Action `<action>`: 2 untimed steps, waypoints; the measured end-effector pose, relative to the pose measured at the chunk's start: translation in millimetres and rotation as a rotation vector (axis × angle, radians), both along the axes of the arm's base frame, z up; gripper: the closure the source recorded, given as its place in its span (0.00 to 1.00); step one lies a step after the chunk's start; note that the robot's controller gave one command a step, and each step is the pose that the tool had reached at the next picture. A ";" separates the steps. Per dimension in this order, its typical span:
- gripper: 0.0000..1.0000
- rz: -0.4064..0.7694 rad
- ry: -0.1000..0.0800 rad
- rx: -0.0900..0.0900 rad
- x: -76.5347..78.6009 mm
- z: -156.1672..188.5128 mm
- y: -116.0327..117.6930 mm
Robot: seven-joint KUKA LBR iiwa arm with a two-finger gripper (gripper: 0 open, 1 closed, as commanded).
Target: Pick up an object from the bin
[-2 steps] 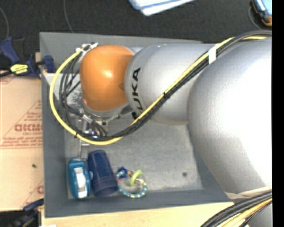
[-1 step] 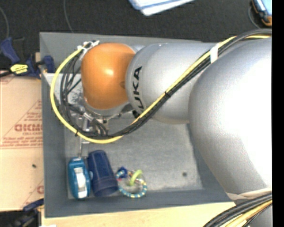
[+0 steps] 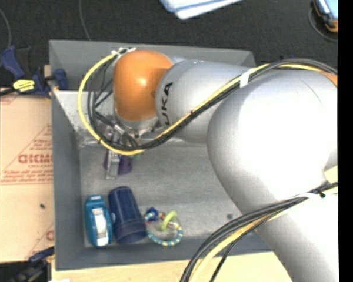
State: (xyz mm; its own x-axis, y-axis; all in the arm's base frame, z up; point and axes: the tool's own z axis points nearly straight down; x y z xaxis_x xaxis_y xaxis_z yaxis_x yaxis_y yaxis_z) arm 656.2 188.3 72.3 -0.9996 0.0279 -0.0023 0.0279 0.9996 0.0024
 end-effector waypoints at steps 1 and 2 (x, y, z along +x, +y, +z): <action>0.00 0.123 -0.003 -0.001 -20.9 -1.3 -32.8; 0.00 -0.085 -0.005 0.003 -7.8 -0.8 -24.8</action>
Offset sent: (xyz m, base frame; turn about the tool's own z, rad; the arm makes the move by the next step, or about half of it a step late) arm -0.0095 -0.0243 -0.0023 0.0869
